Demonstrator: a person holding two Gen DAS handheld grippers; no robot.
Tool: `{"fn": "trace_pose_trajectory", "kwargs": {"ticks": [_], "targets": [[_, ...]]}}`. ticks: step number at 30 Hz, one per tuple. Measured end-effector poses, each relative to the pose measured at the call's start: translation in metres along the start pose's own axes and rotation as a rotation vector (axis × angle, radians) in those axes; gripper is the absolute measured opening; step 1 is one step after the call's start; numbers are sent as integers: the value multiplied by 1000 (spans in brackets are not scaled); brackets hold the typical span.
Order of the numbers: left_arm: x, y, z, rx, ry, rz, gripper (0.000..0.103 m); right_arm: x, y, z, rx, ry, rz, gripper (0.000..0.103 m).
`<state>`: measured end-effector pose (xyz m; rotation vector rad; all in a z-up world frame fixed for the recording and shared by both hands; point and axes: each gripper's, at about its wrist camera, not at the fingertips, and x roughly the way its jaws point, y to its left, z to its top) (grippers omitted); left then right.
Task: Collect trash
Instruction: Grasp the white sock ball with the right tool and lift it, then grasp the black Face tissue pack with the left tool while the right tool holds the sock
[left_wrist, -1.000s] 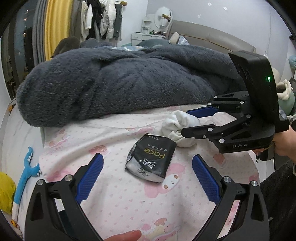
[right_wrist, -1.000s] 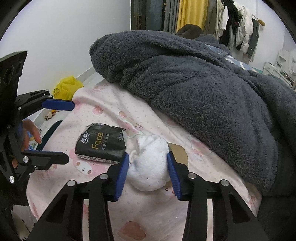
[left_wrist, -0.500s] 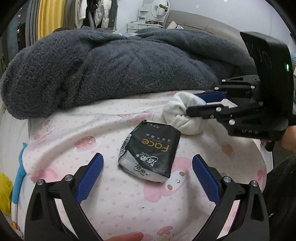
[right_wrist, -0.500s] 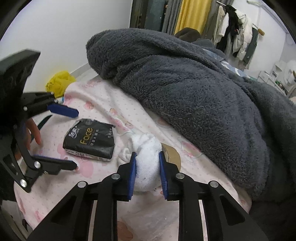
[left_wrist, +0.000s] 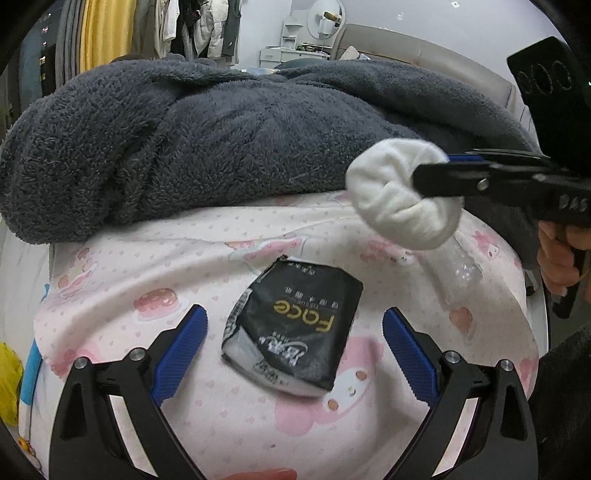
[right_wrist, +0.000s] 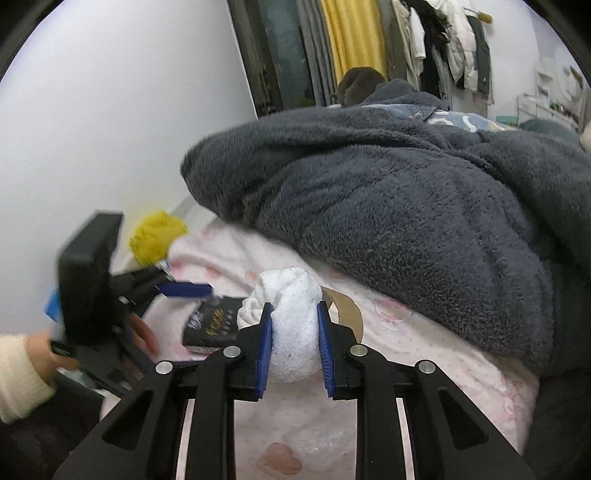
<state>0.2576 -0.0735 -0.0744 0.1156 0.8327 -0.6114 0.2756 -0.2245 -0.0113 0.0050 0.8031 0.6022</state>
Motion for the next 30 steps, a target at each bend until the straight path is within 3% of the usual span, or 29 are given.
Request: {"fn": "trace_pose_trajectory", "kwargs": {"ticks": [6, 11, 16, 22, 25, 30], "targets": [[6, -5, 0, 2, 10, 10, 83, -13, -19, -1, 108, -41, 74, 23], [10, -7, 7, -28, 1, 7, 71, -26, -34, -2, 162, -68, 86, 23], [9, -17, 11, -36, -1, 29, 68, -34, -39, -4, 182, -83, 73, 23], [-2, -31, 16, -53, -34, 71, 68, -45, -52, -8, 277, -104, 127, 23], [-11, -32, 16, -92, -56, 85, 68, -37, -58, -18, 360, -67, 175, 23], [-23, -30, 9, -103, -53, 128, 68, -13, -57, -40, 406, 17, 172, 23]]}}
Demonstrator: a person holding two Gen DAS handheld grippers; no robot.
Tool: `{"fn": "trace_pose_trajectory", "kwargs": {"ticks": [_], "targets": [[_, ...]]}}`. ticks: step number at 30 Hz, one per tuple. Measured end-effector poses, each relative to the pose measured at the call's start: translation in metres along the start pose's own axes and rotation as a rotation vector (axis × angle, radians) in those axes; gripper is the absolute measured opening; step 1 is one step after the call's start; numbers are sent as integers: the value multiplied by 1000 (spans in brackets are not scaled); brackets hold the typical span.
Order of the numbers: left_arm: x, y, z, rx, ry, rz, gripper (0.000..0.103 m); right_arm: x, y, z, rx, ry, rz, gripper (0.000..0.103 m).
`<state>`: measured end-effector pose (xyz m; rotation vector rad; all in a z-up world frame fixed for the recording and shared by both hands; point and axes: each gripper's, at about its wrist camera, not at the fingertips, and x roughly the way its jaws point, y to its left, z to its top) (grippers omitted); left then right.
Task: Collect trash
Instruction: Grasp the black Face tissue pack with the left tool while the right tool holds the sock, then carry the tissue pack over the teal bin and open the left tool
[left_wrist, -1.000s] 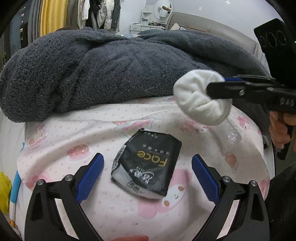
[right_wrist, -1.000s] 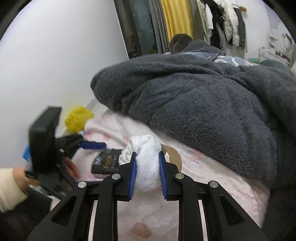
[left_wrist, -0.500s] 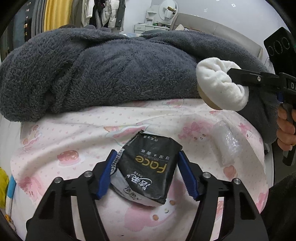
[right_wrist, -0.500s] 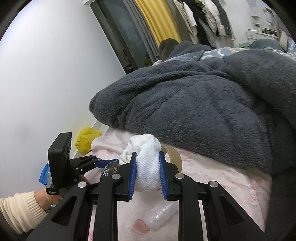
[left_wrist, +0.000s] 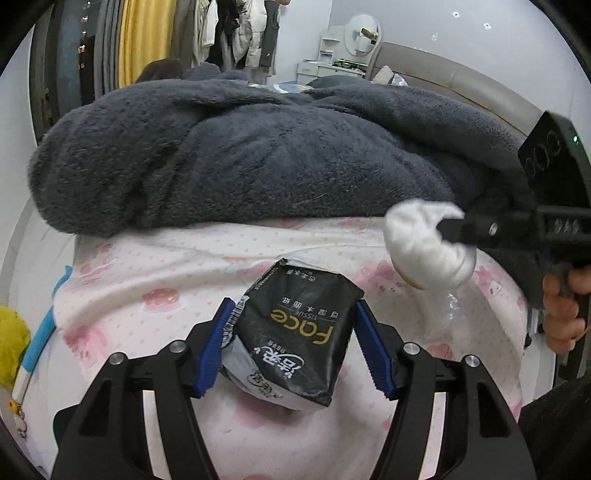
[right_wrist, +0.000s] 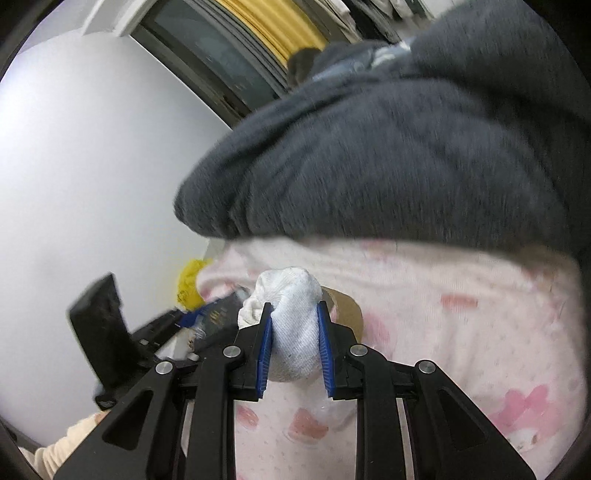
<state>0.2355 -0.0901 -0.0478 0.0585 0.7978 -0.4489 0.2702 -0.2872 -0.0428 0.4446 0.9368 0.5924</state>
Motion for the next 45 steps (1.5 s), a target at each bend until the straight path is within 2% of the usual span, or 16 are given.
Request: {"fn": "trace_pose_trajectory", "kwargs": {"ticks": [5, 16, 21, 25, 32, 39, 45], "targets": [[-15, 8, -6, -9, -7, 25, 68, 6, 9, -11, -21, 17, -1, 23], [-50, 25, -17, -63, -44, 48, 68, 11, 16, -18, 80, 16, 98, 23], [-65, 34, -21, -93, -59, 62, 68, 24, 25, -26, 87, 53, 94, 23], [-76, 42, -25, -113, -71, 72, 68, 31, 32, -30, 106, 62, 123, 23], [-89, 55, -32, -135, -83, 83, 68, 43, 52, -29, 112, 62, 174, 23], [-97, 69, -38, -145, -82, 103, 68, 61, 68, -25, 95, 78, 171, 23], [-97, 87, -48, -183, -57, 173, 68, 78, 82, -25, 83, 97, 174, 23]]}}
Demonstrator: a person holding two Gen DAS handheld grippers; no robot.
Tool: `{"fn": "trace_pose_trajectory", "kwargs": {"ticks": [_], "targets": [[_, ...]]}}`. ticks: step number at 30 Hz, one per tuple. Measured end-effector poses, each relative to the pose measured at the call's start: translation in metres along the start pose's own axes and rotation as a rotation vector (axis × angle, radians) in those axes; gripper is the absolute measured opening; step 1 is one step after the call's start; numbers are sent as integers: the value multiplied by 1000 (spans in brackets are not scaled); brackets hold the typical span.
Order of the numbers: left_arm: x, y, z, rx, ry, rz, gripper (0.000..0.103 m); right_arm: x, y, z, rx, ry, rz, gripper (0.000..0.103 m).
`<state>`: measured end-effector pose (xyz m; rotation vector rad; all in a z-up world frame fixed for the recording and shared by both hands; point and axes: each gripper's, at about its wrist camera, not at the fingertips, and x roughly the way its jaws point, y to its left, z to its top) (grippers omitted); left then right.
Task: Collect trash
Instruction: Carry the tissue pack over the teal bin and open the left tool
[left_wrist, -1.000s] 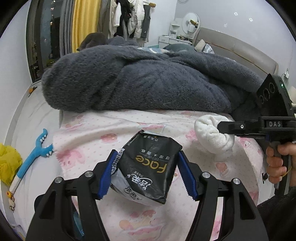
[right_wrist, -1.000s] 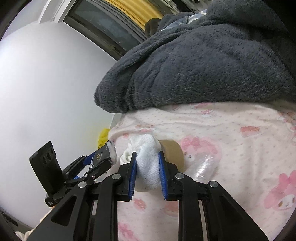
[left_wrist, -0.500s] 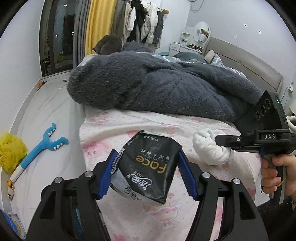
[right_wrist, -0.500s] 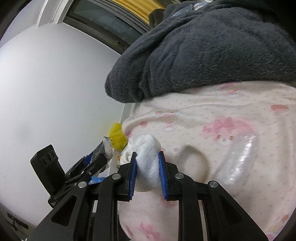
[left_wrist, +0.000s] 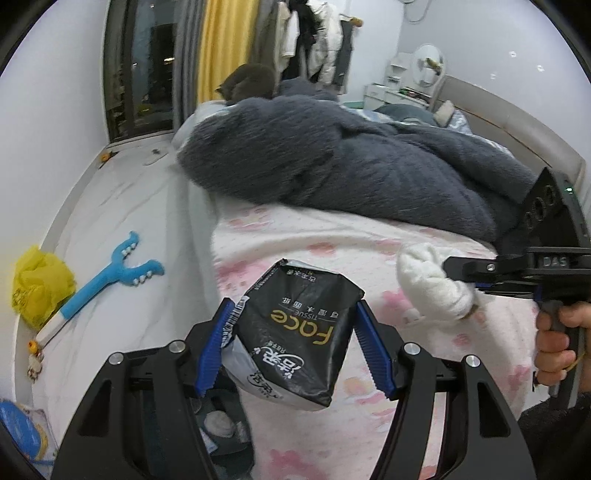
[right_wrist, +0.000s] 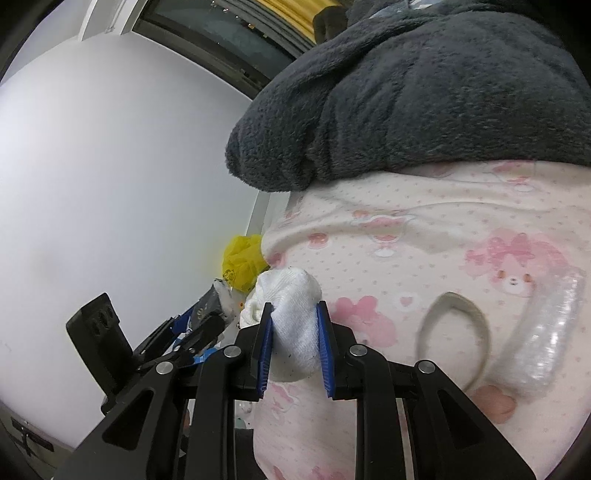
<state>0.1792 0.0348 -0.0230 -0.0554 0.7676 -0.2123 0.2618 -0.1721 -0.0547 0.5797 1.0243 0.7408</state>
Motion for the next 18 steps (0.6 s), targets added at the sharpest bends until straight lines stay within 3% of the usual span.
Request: {"fn": "trace_pose_trajectory", "kwargs": {"ticks": [10, 18], "targets": [[-8, 40, -13, -59, 6, 73, 66, 25, 27, 0, -37, 21, 0, 23], [-8, 78, -29, -124, 46, 126, 66, 49, 56, -4, -117, 52, -55, 23]]}}
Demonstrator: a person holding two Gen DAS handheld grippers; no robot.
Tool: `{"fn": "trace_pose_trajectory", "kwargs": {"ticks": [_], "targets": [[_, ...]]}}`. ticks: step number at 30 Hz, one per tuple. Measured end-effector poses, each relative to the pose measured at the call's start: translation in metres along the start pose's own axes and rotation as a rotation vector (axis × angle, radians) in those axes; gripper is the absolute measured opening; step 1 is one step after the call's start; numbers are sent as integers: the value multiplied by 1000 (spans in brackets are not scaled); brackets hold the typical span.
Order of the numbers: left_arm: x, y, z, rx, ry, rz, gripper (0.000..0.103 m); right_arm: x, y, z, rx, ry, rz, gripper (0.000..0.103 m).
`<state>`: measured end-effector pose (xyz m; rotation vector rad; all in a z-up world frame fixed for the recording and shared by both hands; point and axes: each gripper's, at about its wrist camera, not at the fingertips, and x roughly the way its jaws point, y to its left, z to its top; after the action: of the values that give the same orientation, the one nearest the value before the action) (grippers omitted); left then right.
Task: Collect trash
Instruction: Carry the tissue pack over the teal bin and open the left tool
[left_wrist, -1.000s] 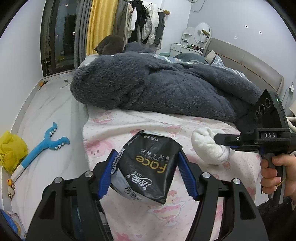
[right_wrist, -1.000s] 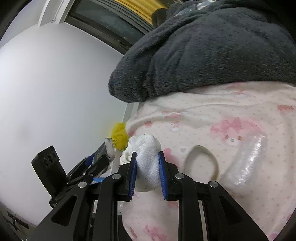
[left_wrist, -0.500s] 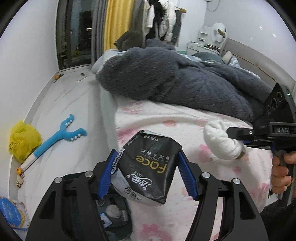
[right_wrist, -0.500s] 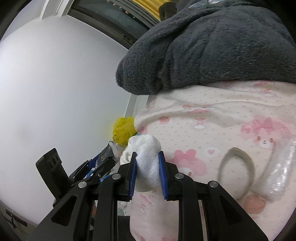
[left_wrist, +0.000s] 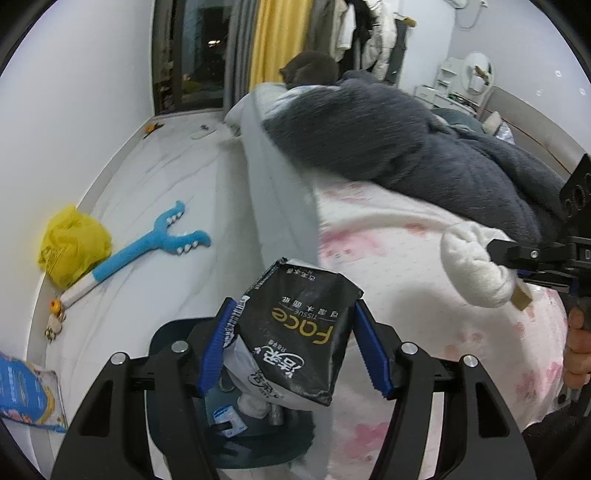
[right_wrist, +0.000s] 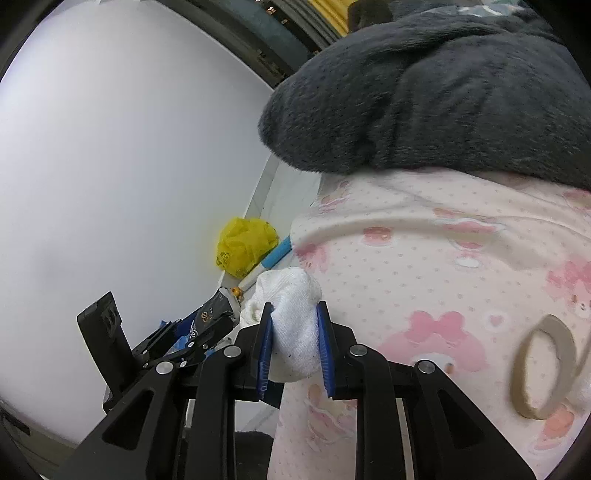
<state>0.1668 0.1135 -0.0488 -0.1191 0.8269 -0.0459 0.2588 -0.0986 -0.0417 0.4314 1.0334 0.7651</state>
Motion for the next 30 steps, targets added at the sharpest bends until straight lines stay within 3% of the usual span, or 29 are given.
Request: {"fn": "trace_pose_trajectory", "kwargs": {"ticks": [14, 30], "targets": [[28, 56, -33, -84, 142, 67, 65, 49, 48, -9, -167, 59, -109, 23], [61, 100, -73, -154, 318, 86, 65, 105, 95, -27, -320, 129, -160, 23]]}}
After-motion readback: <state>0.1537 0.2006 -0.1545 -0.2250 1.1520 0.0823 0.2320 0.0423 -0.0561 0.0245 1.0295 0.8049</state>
